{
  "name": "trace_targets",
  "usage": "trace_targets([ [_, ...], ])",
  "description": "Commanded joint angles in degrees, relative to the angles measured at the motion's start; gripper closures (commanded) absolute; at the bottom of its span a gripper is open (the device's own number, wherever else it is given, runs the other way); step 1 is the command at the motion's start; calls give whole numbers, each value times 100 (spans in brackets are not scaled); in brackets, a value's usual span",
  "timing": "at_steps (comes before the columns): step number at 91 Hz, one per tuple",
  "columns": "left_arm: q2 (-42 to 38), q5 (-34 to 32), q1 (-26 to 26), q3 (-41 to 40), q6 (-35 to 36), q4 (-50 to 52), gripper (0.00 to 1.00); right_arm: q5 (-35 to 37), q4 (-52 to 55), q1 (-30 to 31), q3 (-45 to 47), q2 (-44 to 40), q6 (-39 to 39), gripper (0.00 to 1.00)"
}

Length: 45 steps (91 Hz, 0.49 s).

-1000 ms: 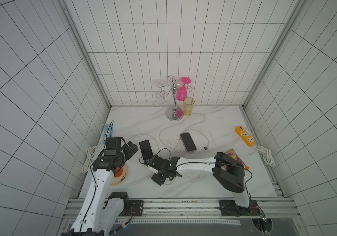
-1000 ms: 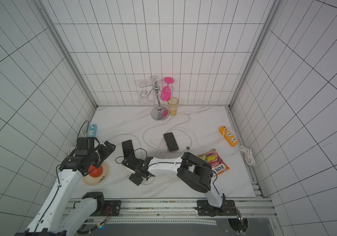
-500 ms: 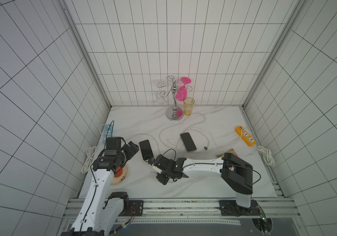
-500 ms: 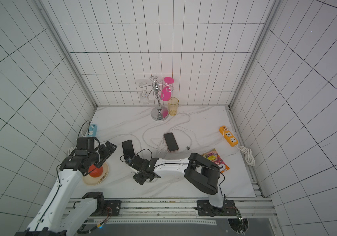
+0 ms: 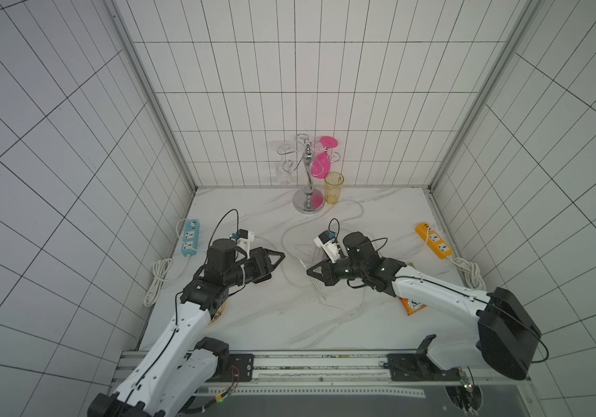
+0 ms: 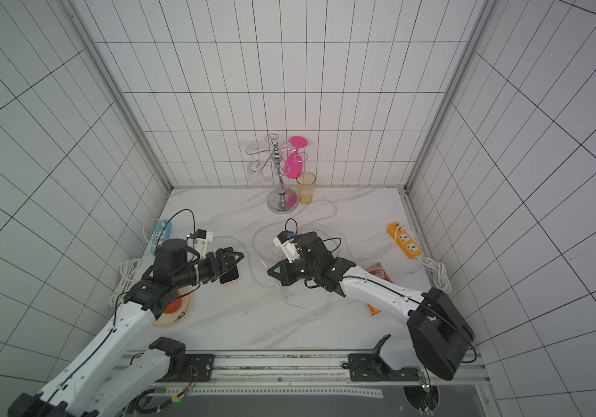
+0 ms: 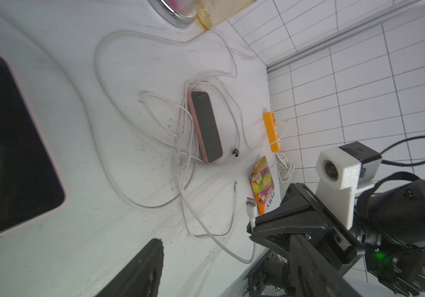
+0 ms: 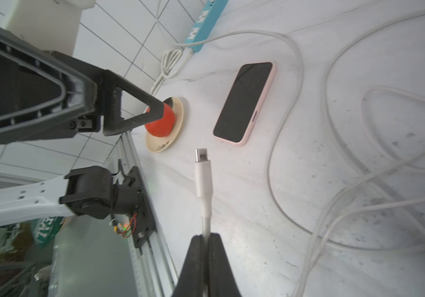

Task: Plug the charging cable into the phone
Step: Pick up the charging cable from the center of the board.

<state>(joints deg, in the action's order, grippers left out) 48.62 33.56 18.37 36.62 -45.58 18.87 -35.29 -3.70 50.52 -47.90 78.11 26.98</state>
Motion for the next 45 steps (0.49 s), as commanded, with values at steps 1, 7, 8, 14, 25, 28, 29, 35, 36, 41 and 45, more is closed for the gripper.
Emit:
trace_targets([
  [1, 48, 239, 327, -174, -121, -1195, 25, -1058, -314, -75, 110, -312, 460, 100],
  [7, 49, 313, 486, -219, -156, -1488, 28, -1319, -326, -124, 145, -418, 571, 100],
  [8, 50, 324, 506, -218, -150, -1516, 28, -1356, -338, -127, 152, -436, 593, 100],
  [14, 66, 388, 610, -225, -98, -1641, 29, -1621, -456, -161, 203, -536, 716, 100],
  [25, 95, 470, 745, -260, -57, -1838, 37, -1983, -579, -199, 203, -571, 928, 100],
  [28, 95, 473, 765, -273, -68, -1888, 41, -2056, -608, -219, 207, -557, 976, 100],
  [29, 95, 479, 778, -280, -67, -1910, 42, -2085, -629, -228, 213, -554, 994, 100],
  [35, 69, 536, 835, -329, -59, -2033, 48, -2219, -845, -300, 270, -543, 1201, 100],
  [36, 60, 546, 844, -334, -57, -2048, 48, -2241, -879, -312, 276, -538, 1242, 100],
  [41, 20, 605, 874, -362, -72, -2130, 51, -2301, -1004, -396, 304, -519, 1373, 100],
  [45, -15, 628, 902, -376, -84, -2155, 52, -2315, -1030, -450, 303, -501, 1420, 100],
])
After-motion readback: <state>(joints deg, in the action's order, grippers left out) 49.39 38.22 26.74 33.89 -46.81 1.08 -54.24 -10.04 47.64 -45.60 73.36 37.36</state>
